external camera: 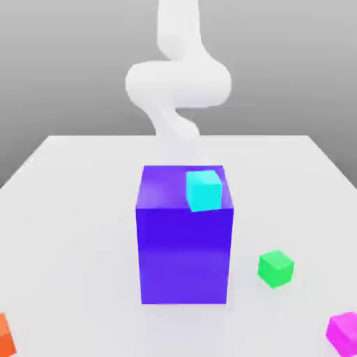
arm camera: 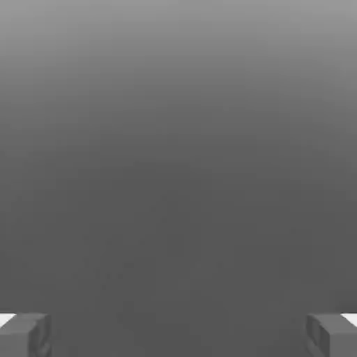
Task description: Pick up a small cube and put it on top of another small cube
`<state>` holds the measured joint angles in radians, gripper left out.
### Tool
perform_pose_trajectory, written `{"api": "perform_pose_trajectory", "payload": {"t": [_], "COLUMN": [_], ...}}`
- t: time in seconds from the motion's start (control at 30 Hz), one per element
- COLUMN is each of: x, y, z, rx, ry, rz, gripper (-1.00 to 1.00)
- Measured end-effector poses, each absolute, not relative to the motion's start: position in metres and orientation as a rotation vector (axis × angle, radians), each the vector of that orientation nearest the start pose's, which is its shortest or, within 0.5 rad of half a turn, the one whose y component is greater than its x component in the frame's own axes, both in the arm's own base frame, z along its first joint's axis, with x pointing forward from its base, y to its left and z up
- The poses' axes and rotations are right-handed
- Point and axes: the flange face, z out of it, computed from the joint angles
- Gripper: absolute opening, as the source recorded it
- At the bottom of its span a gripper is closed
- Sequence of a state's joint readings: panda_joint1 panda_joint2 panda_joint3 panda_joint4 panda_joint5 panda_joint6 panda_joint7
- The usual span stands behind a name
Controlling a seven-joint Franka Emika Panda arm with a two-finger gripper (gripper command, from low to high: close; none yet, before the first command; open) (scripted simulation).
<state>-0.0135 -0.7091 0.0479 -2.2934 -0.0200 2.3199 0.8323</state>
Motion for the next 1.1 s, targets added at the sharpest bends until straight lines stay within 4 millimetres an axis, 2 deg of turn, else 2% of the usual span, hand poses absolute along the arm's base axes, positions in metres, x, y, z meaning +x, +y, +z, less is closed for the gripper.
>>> {"api": "perform_pose_trajectory", "payload": {"t": [0.13,0.27,0.4,0.53,0.67,0.8,1.03,1.1], "x": [0.427,0.464,0.492,0.509,0.513,0.509,0.476,0.471], "y": [0.052,0.084,0.117,0.150,0.190,0.219,0.277,0.286], "z": [0.631,0.574,0.512,0.447,0.381,0.315,0.210,0.181], "rx": [-2.618,-2.719,-2.809,-2.888,-2.956,-3.000,-3.038,-3.037], "ry": [1.054,1.047,1.025,0.991,0.929,0.894,0.809,0.799], "rz": [-0.891,-0.796,-0.691,-0.575,-0.449,-0.312,-0.050,-0.012], "gripper": [0.00,0.00,0.00,0.00,0.00,0.00,0.00,0.00]}}
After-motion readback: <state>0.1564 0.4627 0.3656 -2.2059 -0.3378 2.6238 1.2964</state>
